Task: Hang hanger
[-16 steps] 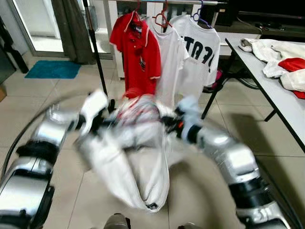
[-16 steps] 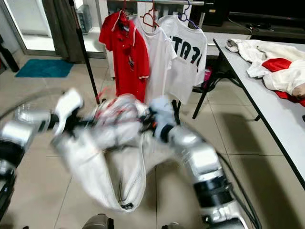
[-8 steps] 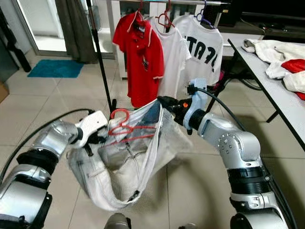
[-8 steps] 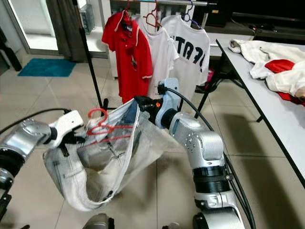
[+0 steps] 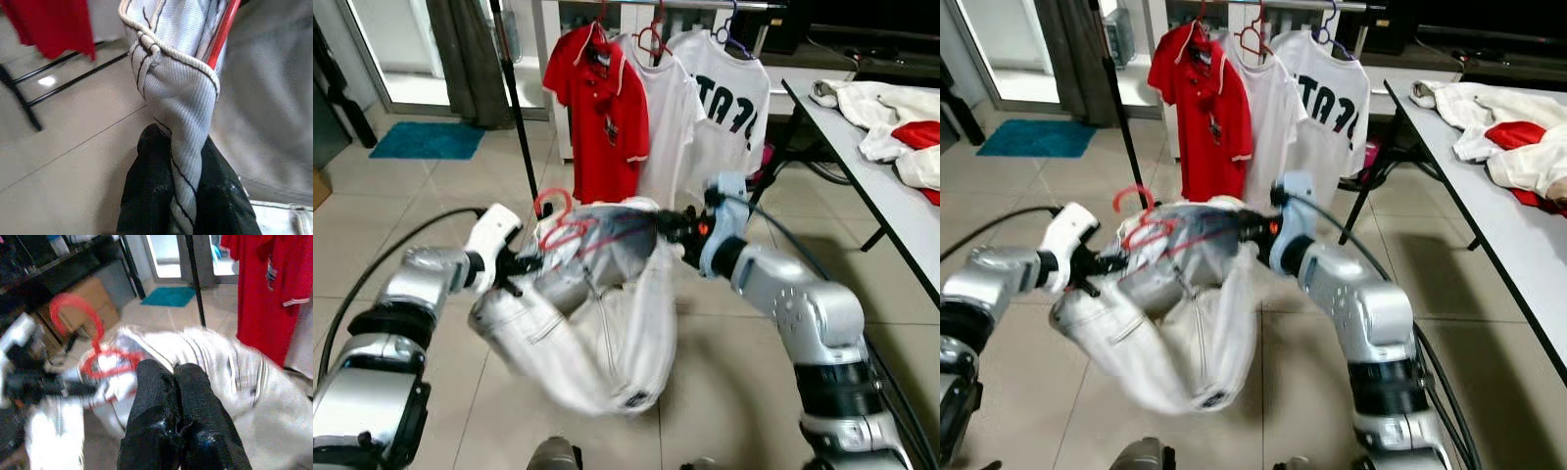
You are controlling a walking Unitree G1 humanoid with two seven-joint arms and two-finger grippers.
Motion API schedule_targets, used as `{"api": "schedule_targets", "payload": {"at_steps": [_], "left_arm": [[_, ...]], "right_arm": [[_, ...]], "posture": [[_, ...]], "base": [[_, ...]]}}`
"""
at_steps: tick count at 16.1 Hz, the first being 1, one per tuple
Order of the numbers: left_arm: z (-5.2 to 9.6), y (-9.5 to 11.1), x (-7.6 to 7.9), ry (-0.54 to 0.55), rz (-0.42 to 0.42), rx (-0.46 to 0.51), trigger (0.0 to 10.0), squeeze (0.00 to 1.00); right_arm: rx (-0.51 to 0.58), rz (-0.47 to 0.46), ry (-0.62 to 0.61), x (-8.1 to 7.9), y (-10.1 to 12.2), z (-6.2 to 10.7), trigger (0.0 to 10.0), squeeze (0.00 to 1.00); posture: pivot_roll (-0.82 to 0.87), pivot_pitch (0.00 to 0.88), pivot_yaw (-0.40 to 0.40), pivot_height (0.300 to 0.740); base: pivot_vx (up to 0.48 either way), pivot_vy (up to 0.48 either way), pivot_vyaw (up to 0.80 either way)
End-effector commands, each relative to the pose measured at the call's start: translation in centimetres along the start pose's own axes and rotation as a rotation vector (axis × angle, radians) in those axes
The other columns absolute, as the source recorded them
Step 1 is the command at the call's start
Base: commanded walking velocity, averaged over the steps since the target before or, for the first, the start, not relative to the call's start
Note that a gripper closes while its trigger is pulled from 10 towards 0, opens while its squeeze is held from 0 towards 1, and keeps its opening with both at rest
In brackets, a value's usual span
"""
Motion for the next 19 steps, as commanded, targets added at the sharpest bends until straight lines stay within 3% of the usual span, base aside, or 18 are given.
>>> {"api": "schedule_targets", "payload": {"at_steps": [1, 4, 5, 6, 9, 11, 15, 16, 17, 18, 19], "left_arm": [[0.9, 3.4, -0.5, -0.020, 0.016, 0.122, 0.0, 0.00], [1.8, 5.9, 1.1, -0.189, 0.048, 0.223, 0.0, 0.00], [2.5, 6.8, 2.6, -0.299, 0.032, 0.240, 0.0, 0.00], [3.0, 7.7, 3.9, -0.379, 0.024, 0.267, 0.0, 0.00], [3.0, 8.5, 6.3, -0.486, 0.019, 0.278, 0.0, 0.00], [3.0, 8.0, 7.3, -0.528, 0.010, 0.254, 0.0, 0.00], [4.2, 6.8, 9.1, -0.590, 0.072, 0.224, 0.0, 0.00], [4.1, 6.5, 8.8, -0.546, 0.060, 0.221, 0.0, 0.00], [4.0, 6.4, 8.4, -0.515, 0.052, 0.227, 0.0, 0.00], [3.5, 6.3, 6.0, -0.352, -0.028, 0.226, 0.0, 0.00], [3.5, 6.1, 5.4, -0.312, -0.073, 0.214, 0.0, 0.00]], "right_arm": [[-0.013, 0.056, 0.013, -0.7, -0.2, 0.2, 0.0, 0.00], [-0.134, 0.217, 0.044, -1.8, -3.4, -0.1, 0.0, 0.00], [-0.173, 0.265, 0.044, -1.9, -4.8, -0.5, 0.0, 0.00], [-0.194, 0.290, 0.051, -2.2, -5.7, -1.4, 0.0, 0.00], [-0.223, 0.329, 0.047, -2.3, -7.1, -2.9, 0.0, 0.00], [-0.213, 0.344, 0.018, -1.8, -6.9, -3.5, 0.0, 0.00], [-0.135, 0.324, -0.006, -0.9, -5.5, -4.1, 0.0, 0.00], [-0.096, 0.340, 0.035, -1.4, -5.0, -4.1, 10.0, 0.00], [-0.083, 0.334, 0.051, -1.6, -4.8, -4.0, 10.0, 0.00], [-0.042, 0.319, 0.127, -2.3, -4.2, -3.3, 10.0, 1.00], [-0.035, 0.323, 0.140, -2.3, -4.1, -3.0, 10.0, 1.00]], "posture": [[0.02, 0.000, -0.005, 0.705], [0.02, 0.000, -0.001, 0.705], [0.02, 0.000, -0.001, 0.705], [0.03, 0.000, 0.002, 0.705], [0.04, 0.000, -0.002, 0.705], [0.05, 0.000, -0.005, 0.705], [0.05, 0.000, -0.008, 0.705], [0.05, 0.000, -0.011, 0.705], [0.05, 0.000, -0.011, 0.705], [0.05, 0.000, -0.013, 0.705], [0.05, 0.000, -0.013, 0.705]], "base": [[0.000, 0.000, 0.00], [0.000, 0.000, 0.00], [0.000, 0.000, 0.00], [0.000, 0.000, 0.00], [0.000, 0.000, 0.00], [0.000, 0.000, 0.00], [0.000, 0.000, 0.00], [0.000, 0.000, 0.00], [0.000, 0.000, 0.00], [0.000, 0.000, 0.00], [0.000, 0.000, 0.00]]}}
Point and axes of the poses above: a point about 5 cm out from each wrist's last joint towards the gripper, its own z axis pointing back from the gripper into the wrist, its own y axis along the axis of the wrist's last joint, x = y × z, the point moved 4 cm from there along -z, pointing out of the wrist towards the gripper, and after that the axes turned 5 degrees about -z, right-handed, at the moved point
